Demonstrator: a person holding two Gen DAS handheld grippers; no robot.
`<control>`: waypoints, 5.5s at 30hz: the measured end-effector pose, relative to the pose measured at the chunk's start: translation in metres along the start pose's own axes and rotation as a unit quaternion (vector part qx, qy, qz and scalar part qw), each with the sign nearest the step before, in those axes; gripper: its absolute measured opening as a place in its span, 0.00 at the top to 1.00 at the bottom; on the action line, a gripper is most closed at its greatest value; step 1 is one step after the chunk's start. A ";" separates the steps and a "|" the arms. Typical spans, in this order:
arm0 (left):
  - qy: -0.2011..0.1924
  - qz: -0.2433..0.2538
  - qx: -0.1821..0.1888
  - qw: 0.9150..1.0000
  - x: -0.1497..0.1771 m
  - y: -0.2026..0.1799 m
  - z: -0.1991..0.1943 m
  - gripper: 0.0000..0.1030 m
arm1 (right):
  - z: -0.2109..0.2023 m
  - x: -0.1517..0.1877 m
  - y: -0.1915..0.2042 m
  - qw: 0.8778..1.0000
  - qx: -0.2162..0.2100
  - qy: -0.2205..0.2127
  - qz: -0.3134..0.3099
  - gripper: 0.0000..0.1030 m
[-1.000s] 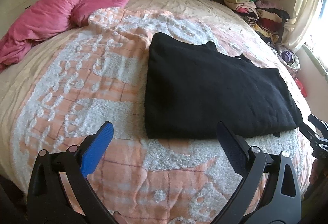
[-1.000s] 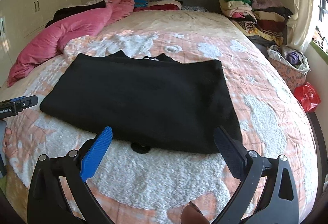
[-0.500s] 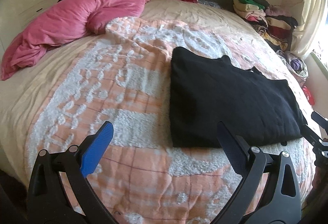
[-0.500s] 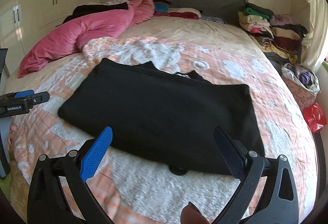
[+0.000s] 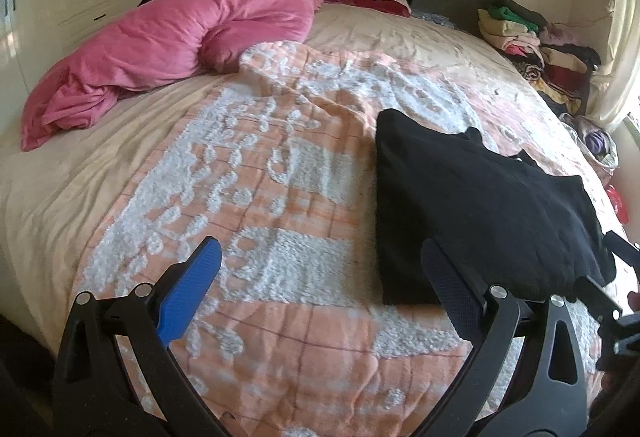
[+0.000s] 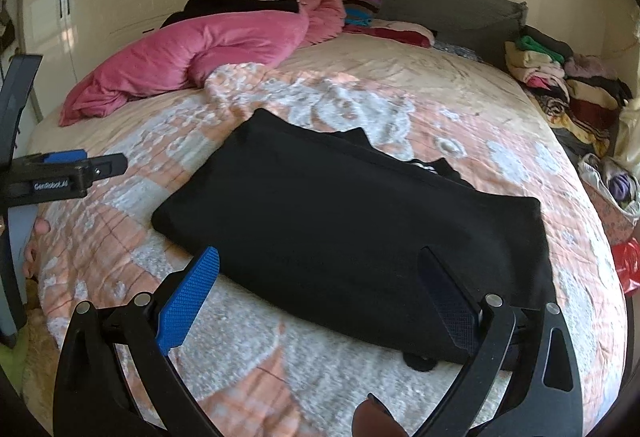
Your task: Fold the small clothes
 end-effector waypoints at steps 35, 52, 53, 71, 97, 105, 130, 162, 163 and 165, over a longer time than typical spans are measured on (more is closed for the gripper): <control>0.026 0.001 -0.019 0.999 -0.033 0.001 0.071 0.09 | 0.103 -0.003 0.088 0.988 0.022 0.059 -0.141 0.04; 0.051 -0.006 -0.023 0.998 -0.055 -0.007 0.107 0.09 | 0.123 -0.031 0.083 0.983 0.061 0.025 -0.173 0.07; 0.052 -0.008 -0.020 0.998 -0.058 -0.010 0.108 0.09 | 0.120 -0.033 0.082 0.984 0.059 0.018 -0.168 0.14; 0.150 -0.073 0.103 0.981 -0.046 -0.082 0.138 0.09 | 0.051 -0.031 0.051 0.997 -0.022 -0.076 -0.027 0.91; 0.089 0.014 0.172 0.981 -0.052 -0.193 0.047 0.86 | -0.033 -0.016 -0.011 0.987 0.040 -0.145 0.051 0.94; 0.076 0.052 0.177 0.980 -0.044 -0.233 0.026 0.86 | -0.058 0.003 -0.040 0.983 0.053 -0.154 0.086 0.94; 0.111 0.118 0.174 0.971 0.009 -0.331 0.045 0.86 | -0.058 0.074 -0.095 0.979 0.046 -0.118 0.158 0.94; 0.111 0.125 0.196 0.966 0.025 -0.343 0.063 0.30 | -0.025 0.131 -0.151 0.944 -0.086 -0.043 0.316 0.38; 0.102 0.124 0.187 0.969 0.025 -0.332 0.063 0.30 | -0.027 0.126 -0.155 0.944 -0.090 -0.045 0.313 0.33; 0.091 0.120 0.172 0.974 0.029 -0.313 0.064 0.30 | -0.030 0.116 -0.166 0.947 -0.086 -0.048 0.306 0.27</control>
Point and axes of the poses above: each gripper's, at about its wrist camera, not at the fingertips, and z roughly the way its jaws point, y to its left, x to its underside, the point moved 8 cm from there along z, roughly the way its jaws point, and after that the axes turned 11 degrees about -z, right-handed, at the moved point
